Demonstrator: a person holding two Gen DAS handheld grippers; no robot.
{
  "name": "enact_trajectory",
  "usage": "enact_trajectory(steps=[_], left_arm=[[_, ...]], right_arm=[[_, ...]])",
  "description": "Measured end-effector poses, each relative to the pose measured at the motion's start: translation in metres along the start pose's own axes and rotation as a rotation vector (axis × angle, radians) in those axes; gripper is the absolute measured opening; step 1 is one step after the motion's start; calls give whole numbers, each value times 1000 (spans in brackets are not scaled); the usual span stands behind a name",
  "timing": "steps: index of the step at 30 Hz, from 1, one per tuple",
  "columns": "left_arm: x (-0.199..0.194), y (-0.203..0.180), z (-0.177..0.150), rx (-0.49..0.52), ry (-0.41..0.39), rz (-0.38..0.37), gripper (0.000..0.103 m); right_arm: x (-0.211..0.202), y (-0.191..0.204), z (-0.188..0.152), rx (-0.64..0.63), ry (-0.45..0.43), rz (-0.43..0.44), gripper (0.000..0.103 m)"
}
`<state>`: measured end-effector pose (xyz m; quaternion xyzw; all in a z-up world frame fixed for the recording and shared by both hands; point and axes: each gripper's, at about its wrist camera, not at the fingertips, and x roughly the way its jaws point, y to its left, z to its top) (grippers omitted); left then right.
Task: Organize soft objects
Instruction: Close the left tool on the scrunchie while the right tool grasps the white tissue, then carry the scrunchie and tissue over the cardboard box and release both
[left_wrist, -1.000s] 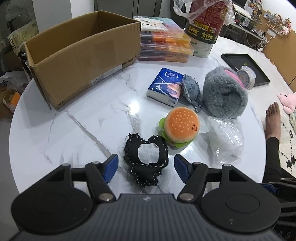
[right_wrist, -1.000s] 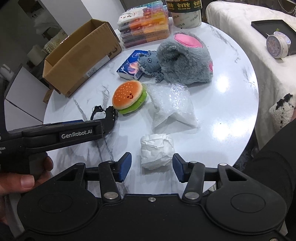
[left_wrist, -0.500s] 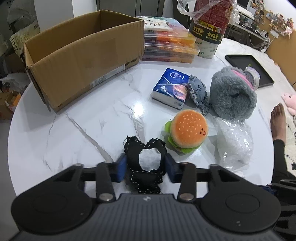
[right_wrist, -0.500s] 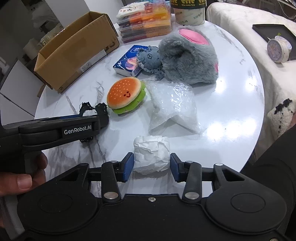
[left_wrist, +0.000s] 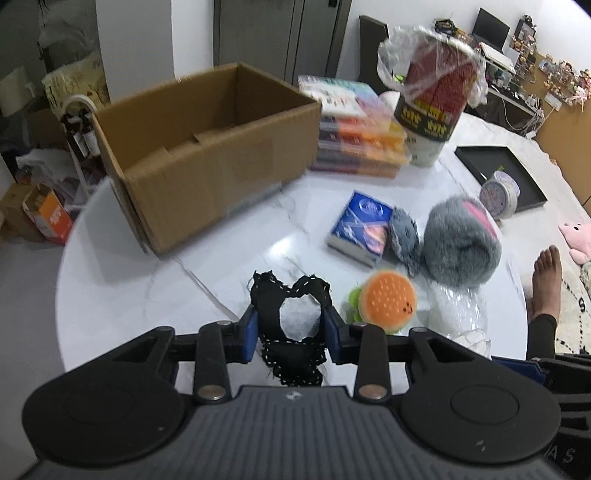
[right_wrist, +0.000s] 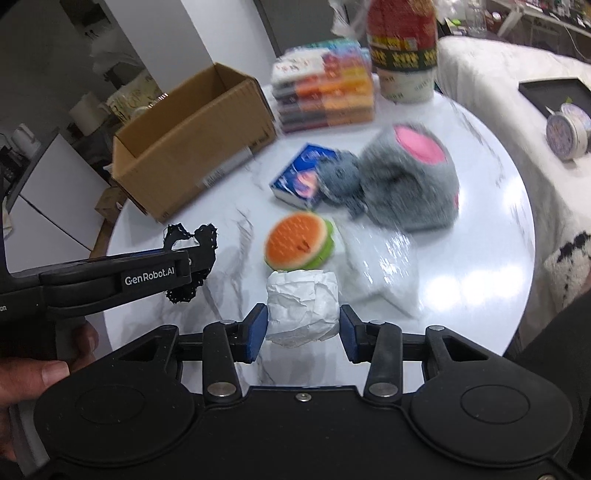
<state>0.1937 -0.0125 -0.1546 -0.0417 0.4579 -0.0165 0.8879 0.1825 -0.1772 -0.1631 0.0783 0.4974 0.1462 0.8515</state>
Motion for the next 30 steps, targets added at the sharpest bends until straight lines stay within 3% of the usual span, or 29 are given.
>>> enact_trajectory(steps=[13, 30], left_arm=[[-36, 30, 44, -34, -101, 69, 36], [-39, 88, 101, -135, -178, 149, 36]], right_arm=[[-20, 35, 52, -72, -97, 88, 41], [-3, 85, 114, -194, -206, 115, 41]])
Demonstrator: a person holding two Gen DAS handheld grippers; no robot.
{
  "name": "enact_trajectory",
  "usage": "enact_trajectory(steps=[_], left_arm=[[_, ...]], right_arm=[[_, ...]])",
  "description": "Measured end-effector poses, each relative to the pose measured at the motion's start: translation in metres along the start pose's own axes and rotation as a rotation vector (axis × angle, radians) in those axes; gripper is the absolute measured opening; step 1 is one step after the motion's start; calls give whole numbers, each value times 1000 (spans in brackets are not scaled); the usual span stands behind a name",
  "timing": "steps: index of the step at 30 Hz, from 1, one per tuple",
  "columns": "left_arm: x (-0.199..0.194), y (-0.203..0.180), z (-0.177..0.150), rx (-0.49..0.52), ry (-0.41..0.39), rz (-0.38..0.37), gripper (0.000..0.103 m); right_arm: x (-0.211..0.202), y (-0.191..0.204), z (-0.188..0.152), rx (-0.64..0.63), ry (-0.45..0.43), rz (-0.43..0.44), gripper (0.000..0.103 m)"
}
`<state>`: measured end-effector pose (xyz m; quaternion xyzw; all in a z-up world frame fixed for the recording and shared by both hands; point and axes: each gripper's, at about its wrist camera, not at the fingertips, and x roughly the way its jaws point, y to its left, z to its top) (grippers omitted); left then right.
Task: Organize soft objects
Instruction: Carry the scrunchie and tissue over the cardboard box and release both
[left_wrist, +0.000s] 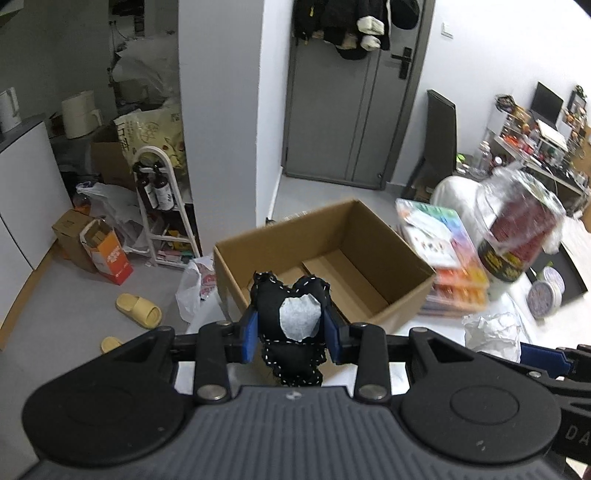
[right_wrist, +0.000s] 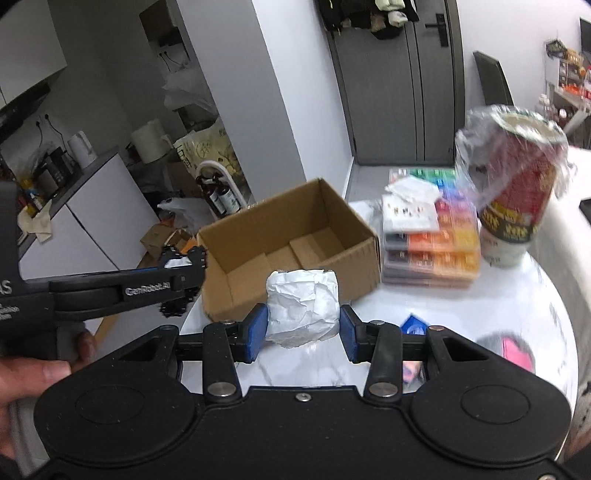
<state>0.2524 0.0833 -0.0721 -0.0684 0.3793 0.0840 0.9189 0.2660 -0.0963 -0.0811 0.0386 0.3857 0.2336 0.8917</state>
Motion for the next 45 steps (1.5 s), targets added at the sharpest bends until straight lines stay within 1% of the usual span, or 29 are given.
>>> enact_trajectory(steps=[6, 15, 20, 25, 28, 32, 34, 36, 37, 40, 45], left_arm=[[9, 10, 14, -20, -7, 10, 36], [39, 25, 35, -47, 10, 15, 36], [59, 30, 43, -67, 32, -1, 36], [75, 30, 48, -66, 46, 0, 37], [87, 33, 49, -87, 63, -6, 37], [96, 36, 50, -98, 68, -3, 43], [94, 40, 49, -113, 60, -22, 52], [89, 42, 48, -123, 52, -20, 69], [86, 43, 47, -120, 38, -13, 71], [77, 43, 46, -96, 8, 6, 72], [65, 49, 43, -106, 3, 43, 72]], right_arm=[[18, 3, 13, -40, -35, 1, 41], [51, 9, 22, -86, -35, 4, 41], [64, 7, 24, -78, -31, 4, 41], [65, 3, 24, -66, -36, -8, 41], [68, 0, 26, -50, -34, -13, 41], [72, 0, 29, -46, -41, -11, 41], [74, 0, 31, -36, -46, -6, 41], [78, -1, 33, -21, -51, 1, 41], [80, -1, 34, -16, -52, 6, 41], [87, 0, 35, -10, -50, 6, 41], [95, 4, 36, -1, -52, 22, 42]])
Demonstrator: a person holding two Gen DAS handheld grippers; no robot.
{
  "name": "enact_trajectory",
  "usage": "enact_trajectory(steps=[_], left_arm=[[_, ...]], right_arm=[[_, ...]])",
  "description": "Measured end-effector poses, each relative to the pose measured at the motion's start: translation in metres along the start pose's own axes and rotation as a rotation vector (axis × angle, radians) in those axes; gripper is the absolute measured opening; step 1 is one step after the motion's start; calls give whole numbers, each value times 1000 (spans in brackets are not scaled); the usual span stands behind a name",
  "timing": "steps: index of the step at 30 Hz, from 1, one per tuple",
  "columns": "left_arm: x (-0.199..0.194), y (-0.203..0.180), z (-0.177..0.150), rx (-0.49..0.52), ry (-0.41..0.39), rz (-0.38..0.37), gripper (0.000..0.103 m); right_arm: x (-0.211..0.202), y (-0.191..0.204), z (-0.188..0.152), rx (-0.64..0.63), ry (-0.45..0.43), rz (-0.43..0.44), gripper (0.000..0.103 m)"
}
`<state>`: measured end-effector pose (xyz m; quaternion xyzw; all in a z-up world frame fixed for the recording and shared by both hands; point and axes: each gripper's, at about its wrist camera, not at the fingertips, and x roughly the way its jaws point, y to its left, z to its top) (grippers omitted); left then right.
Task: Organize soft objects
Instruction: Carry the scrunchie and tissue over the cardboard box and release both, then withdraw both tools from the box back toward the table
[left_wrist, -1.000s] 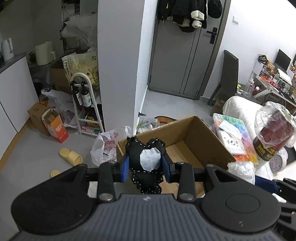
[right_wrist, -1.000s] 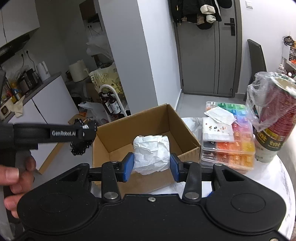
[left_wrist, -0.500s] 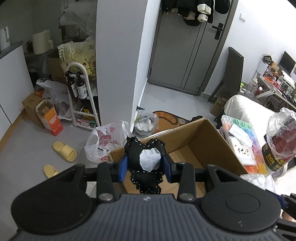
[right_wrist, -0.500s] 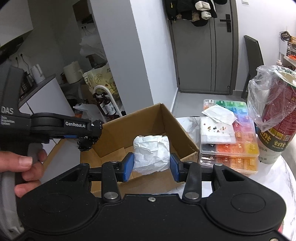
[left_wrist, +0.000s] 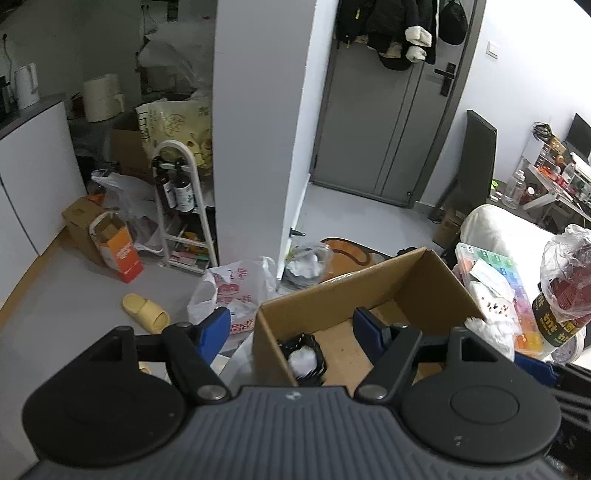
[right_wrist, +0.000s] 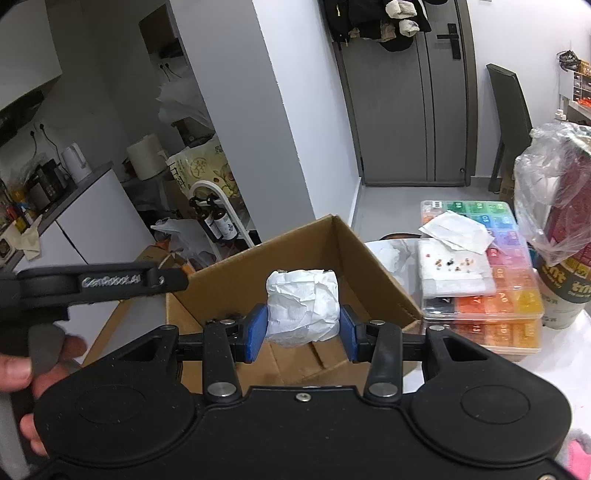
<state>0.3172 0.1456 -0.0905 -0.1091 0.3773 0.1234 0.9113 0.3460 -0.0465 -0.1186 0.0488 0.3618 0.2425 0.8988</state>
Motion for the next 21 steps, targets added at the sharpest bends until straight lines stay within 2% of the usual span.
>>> enact_trajectory(steps=[8, 9, 10, 11, 16, 18, 21], left_arm=[[-19, 16, -9, -84, -6, 39, 72], [-21, 17, -9, -92, -7, 42, 72], [-21, 18, -10, -95, -5, 44, 72], [-22, 19, -10, -96, -4, 47, 72], [-29, 17, -13, -91, 5, 50, 74], [-34, 13, -15, -85, 1, 51, 81], [-43, 3, -19, -58, -7, 47, 85]], right_arm=[[6, 13, 9, -13, -37, 15, 44], [6, 15, 11, -22, -45, 12, 50], [7, 17, 12, -31, -42, 5, 64], [6, 18, 12, -35, -44, -7, 69], [-7, 8, 8, -6, -41, -1, 73], [-16, 5, 6, -7, -34, -10, 74], [-32, -1, 4, -8, -44, -14, 80]])
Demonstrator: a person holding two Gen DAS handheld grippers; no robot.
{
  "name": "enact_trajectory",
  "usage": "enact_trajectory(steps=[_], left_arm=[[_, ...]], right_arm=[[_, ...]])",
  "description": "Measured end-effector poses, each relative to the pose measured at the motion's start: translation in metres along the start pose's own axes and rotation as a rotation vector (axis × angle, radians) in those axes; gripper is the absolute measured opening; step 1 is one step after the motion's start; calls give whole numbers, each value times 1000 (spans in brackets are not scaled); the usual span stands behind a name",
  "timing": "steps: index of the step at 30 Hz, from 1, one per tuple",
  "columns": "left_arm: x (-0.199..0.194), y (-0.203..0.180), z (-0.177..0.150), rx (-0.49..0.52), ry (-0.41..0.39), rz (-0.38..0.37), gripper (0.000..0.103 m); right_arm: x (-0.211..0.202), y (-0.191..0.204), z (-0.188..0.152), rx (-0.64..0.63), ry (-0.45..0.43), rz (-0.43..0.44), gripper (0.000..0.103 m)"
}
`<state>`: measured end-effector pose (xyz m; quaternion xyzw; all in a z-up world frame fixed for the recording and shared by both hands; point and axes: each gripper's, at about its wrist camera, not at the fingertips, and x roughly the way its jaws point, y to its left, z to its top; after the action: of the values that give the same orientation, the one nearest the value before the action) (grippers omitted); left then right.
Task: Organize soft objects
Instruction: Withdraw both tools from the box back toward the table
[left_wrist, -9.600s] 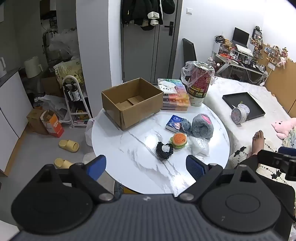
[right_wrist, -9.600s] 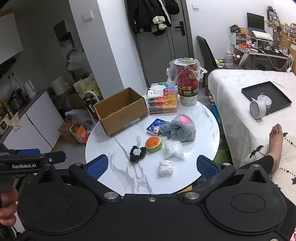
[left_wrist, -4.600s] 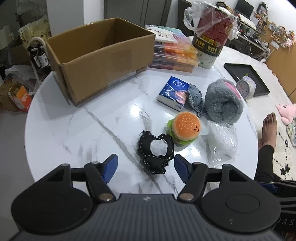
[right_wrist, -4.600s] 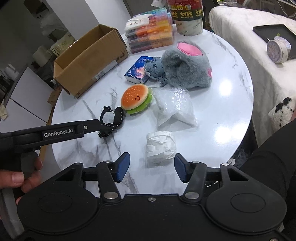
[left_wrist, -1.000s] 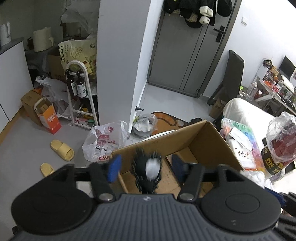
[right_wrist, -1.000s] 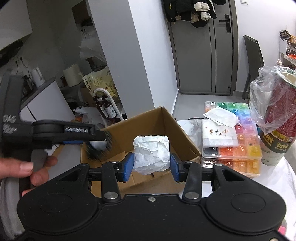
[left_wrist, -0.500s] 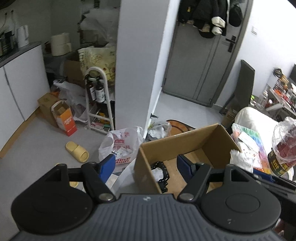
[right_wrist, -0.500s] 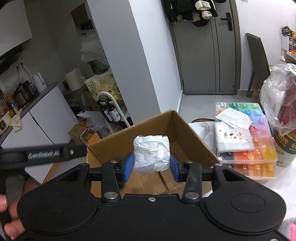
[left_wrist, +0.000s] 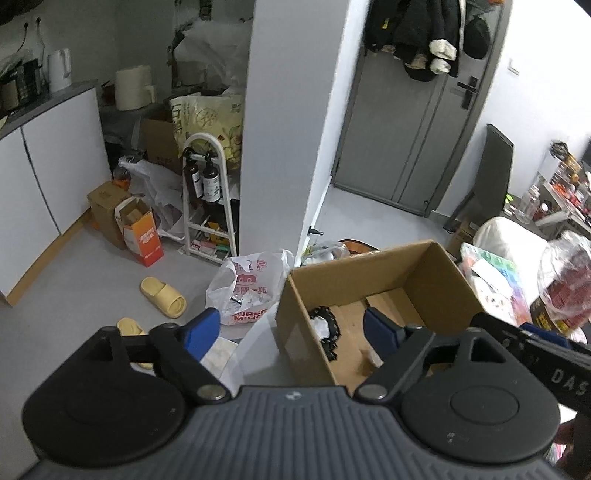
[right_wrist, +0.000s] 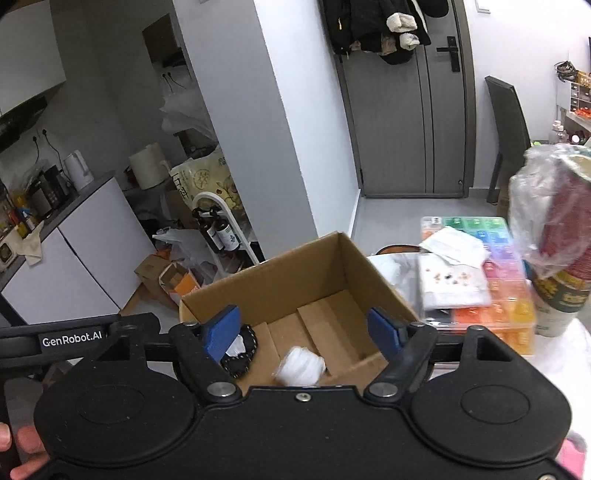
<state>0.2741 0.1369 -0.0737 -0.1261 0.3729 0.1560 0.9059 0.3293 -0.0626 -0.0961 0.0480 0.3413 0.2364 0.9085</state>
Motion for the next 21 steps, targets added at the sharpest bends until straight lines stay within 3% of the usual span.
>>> enact_trajectory(steps=[11, 19, 21], left_arm=[[-33, -31, -17, 81, 3, -46, 90], [-58, -47, -24, 113, 15, -51, 96], [-64, -49, -27, 120, 11, -56, 103]], right_arm=[[-49, -31, -4, 31, 7, -41, 86], [-80, -47, -13, 44, 37, -22, 91], [-89, -51, -14, 47, 30, -21, 94]])
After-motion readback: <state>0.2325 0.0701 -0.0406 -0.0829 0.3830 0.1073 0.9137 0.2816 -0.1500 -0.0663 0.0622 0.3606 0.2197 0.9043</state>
